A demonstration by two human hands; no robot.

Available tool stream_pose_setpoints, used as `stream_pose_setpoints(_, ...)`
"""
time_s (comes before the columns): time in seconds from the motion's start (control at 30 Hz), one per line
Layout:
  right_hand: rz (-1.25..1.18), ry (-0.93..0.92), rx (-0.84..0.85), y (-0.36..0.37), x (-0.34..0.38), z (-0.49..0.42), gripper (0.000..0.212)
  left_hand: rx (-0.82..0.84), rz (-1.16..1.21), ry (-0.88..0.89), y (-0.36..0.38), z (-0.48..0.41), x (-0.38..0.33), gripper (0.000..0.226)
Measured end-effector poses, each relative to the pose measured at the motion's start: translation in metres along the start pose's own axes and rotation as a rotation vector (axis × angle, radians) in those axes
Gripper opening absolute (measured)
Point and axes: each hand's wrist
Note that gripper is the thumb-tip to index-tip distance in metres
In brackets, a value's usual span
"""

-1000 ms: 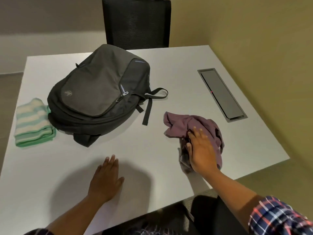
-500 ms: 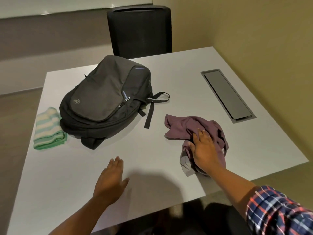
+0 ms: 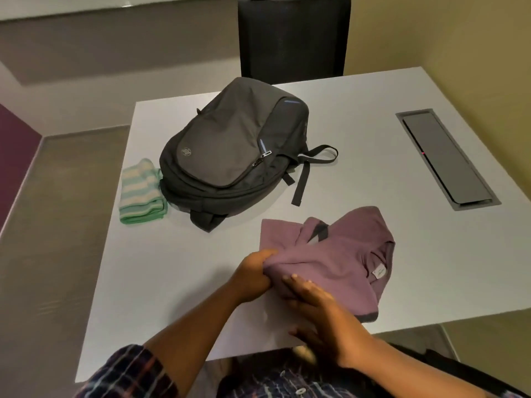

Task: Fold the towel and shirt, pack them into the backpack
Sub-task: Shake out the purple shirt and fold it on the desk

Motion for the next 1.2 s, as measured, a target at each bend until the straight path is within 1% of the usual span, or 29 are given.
stream_pose_setpoints(0.03,-0.053,0.052,-0.005,-0.001,-0.001,-0.002,0.059,-0.016,-0.076,0.045,-0.002,0.002,0.006,0.035)
stream_pose_setpoints(0.07,-0.078,0.077,-0.037,-0.003,-0.001,-0.006,0.052,-0.023,-0.117,0.076,-0.004,0.005,0.012,0.033)
stream_pose_setpoints(0.13,-0.007,0.049,-0.114,-0.007,0.0,-0.02,0.021,-0.048,-0.109,0.144,-0.01,0.017,0.008,0.04)
stream_pose_setpoints(0.17,0.022,0.018,-0.16,-0.009,0.001,-0.028,0.016,-0.079,-0.099,0.187,-0.014,0.021,0.005,0.043)
stream_pose_setpoints(0.23,0.016,0.033,-0.277,-0.016,0.006,-0.047,0.027,-0.163,-0.059,0.261,-0.024,0.032,-0.011,0.041)
stream_pose_setpoints(0.27,-0.013,0.065,-0.341,-0.023,0.01,-0.059,0.028,-0.206,-0.052,0.287,-0.032,0.036,-0.019,0.041)
stream_pose_setpoints(0.33,-0.104,0.105,-0.418,-0.038,0.023,-0.082,0.019,-0.274,-0.123,0.325,-0.053,0.048,-0.041,0.051)
stream_pose_setpoints(0.37,-0.164,0.104,-0.397,-0.046,0.03,-0.093,0.017,-0.284,-0.173,0.351,-0.065,0.054,-0.051,0.056)
stream_pose_setpoints(0.43,-0.278,0.072,-0.249,-0.064,0.047,-0.115,0.029,-0.286,-0.22,0.432,-0.089,0.068,-0.071,0.058)
stream_pose_setpoints(0.47,-0.319,0.055,-0.183,-0.072,0.053,-0.124,0.034,-0.307,-0.222,0.477,-0.1,0.075,-0.079,0.057)
stream_pose_setpoints(0.5,-0.316,0.036,-0.137,-0.081,0.06,-0.134,0.034,-0.359,-0.245,0.518,-0.112,0.082,-0.088,0.056)
stream_pose_setpoints(0.57,-0.225,-0.007,-0.124,-0.099,0.071,-0.15,0.022,-0.54,-0.374,0.609,-0.135,0.091,-0.099,0.052)
stream_pose_setpoints(0.6,-0.197,-0.025,-0.15,-0.108,0.077,-0.158,0.019,-0.632,-0.445,0.643,-0.146,0.094,-0.103,0.049)
stream_pose_setpoints(0.63,-0.165,-0.052,-0.191,-0.118,0.085,-0.164,0.022,-0.712,-0.502,0.653,-0.157,0.096,-0.106,0.047)
stream_pose_setpoints(0.7,-0.061,-0.139,-0.283,-0.137,0.099,-0.175,0.029,-0.839,-0.567,0.627,-0.178,0.098,-0.109,0.047)
stream_pose_setpoints(0.73,0.007,-0.178,-0.316,-0.146,0.105,-0.18,0.029,-0.888,-0.591,0.605,-0.188,0.099,-0.11,0.047)
stream_pose_setpoints(0.83,0.213,-0.212,-0.403,-0.17,0.119,-0.193,0.027,-1.015,-0.673,0.563,-0.215,0.101,-0.119,0.046)
stream_pose_setpoints(0.9,0.3,-0.222,-0.459,-0.182,0.125,-0.199,0.03,-1.066,-0.733,0.536,-0.231,0.101,-0.127,0.049)
stream_pose_setpoints(1.0,0.355,-0.238,-0.523,-0.196,0.128,-0.206,0.031,-1.052,-0.792,0.54,-0.246,0.101,-0.135,0.054)
stream_pose_setpoints(1.13,0.423,-0.232,-0.578,-0.208,0.127,-0.208,0.037,-1.052,-0.739,0.646,-0.256,0.108,-0.147,0.049)
stream_pose_setpoints(1.2,0.482,-0.21,-0.594,-0.214,0.127,-0.206,0.031,-1.06,-0.652,0.667,-0.258,0.112,-0.153,0.041)
Point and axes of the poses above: each hand's wrist, its own z-axis away from the middle knuckle, its own y-axis out of the palm, x = y × z, and after that the axes turned 7 degrees about -y, right-handed
